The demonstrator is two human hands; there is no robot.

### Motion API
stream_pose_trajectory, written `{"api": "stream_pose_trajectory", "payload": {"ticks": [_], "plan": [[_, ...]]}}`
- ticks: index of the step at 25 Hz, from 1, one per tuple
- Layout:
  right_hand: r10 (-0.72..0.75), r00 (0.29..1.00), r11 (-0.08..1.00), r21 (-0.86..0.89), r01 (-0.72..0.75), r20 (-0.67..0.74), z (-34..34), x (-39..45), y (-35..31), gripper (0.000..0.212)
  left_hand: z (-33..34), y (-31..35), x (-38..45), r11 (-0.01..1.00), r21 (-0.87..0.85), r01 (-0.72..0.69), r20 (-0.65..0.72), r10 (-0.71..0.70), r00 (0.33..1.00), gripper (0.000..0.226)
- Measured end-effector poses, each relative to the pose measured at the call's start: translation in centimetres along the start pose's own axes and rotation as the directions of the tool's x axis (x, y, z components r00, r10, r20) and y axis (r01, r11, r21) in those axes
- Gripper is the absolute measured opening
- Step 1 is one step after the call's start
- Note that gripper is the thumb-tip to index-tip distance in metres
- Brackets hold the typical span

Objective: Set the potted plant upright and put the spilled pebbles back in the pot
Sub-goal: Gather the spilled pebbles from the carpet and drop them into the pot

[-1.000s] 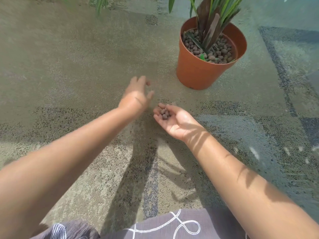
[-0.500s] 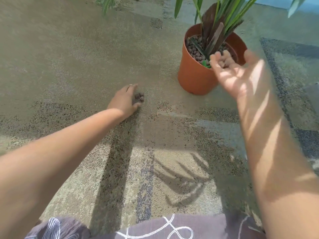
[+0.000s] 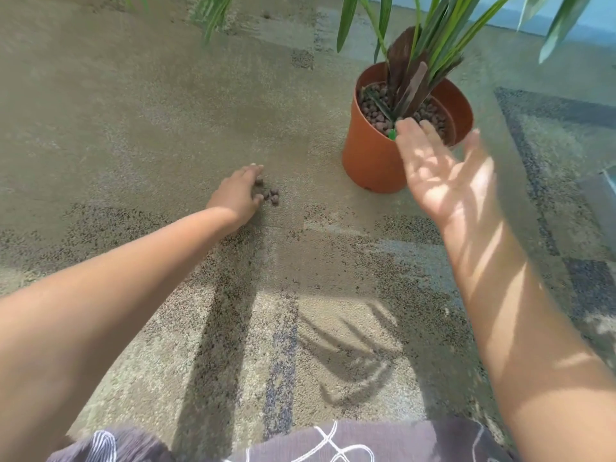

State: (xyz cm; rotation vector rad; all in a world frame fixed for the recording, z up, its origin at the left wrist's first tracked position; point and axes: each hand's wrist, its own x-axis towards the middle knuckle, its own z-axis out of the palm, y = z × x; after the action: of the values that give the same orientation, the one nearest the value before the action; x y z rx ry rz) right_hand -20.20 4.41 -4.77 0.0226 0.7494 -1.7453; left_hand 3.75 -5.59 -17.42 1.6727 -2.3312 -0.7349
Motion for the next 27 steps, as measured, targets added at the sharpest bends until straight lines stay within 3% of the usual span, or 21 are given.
{"api": "stream_pose_trajectory", "payload": {"ticks": [4, 8, 12, 19, 24, 27], "plan": [[0.233, 0.971, 0.971, -0.033, -0.235, -0.058, -3.2, -0.4, 5.3, 0.057, -0.4, -0.2, 0.2, 0.990, 0.140, -0.008, 0.012, 0.007, 1.000, 0.055], [0.415, 0.903, 0.901, -0.090, -0.425, -0.111, -6.4, -1.5, 10.3, 0.057, 0.0, 0.4, 0.1, 0.996, 0.080, -0.033, -0.073, 0.039, 0.997, 0.037], [0.373, 0.923, 0.927, -0.012, -0.375, -0.094, -9.5, -1.9, 11.5, 0.053, 0.1, 0.4, 0.2, 0.996, 0.072, -0.052, -0.014, 0.053, 0.999, 0.045], [0.365, 0.927, 0.925, -0.080, -0.371, -0.081, -10.7, -1.8, 12.2, 0.042, -0.1, 1.1, 0.5, 0.993, 0.073, -0.090, -0.016, 0.092, 0.996, 0.020], [0.365, 0.927, 0.925, -0.081, -0.371, -0.082, -10.7, -1.7, 12.3, 0.039, 0.9, 2.3, 0.6, 0.997, 0.037, 0.064, -0.005, -0.064, 0.998, 0.035], [0.364, 0.928, 0.926, -0.077, -0.370, -0.081, -10.9, -1.7, 12.2, 0.039, 1.4, 3.2, 0.9, 0.997, 0.059, 0.057, -0.009, -0.057, 0.998, 0.029]]}}
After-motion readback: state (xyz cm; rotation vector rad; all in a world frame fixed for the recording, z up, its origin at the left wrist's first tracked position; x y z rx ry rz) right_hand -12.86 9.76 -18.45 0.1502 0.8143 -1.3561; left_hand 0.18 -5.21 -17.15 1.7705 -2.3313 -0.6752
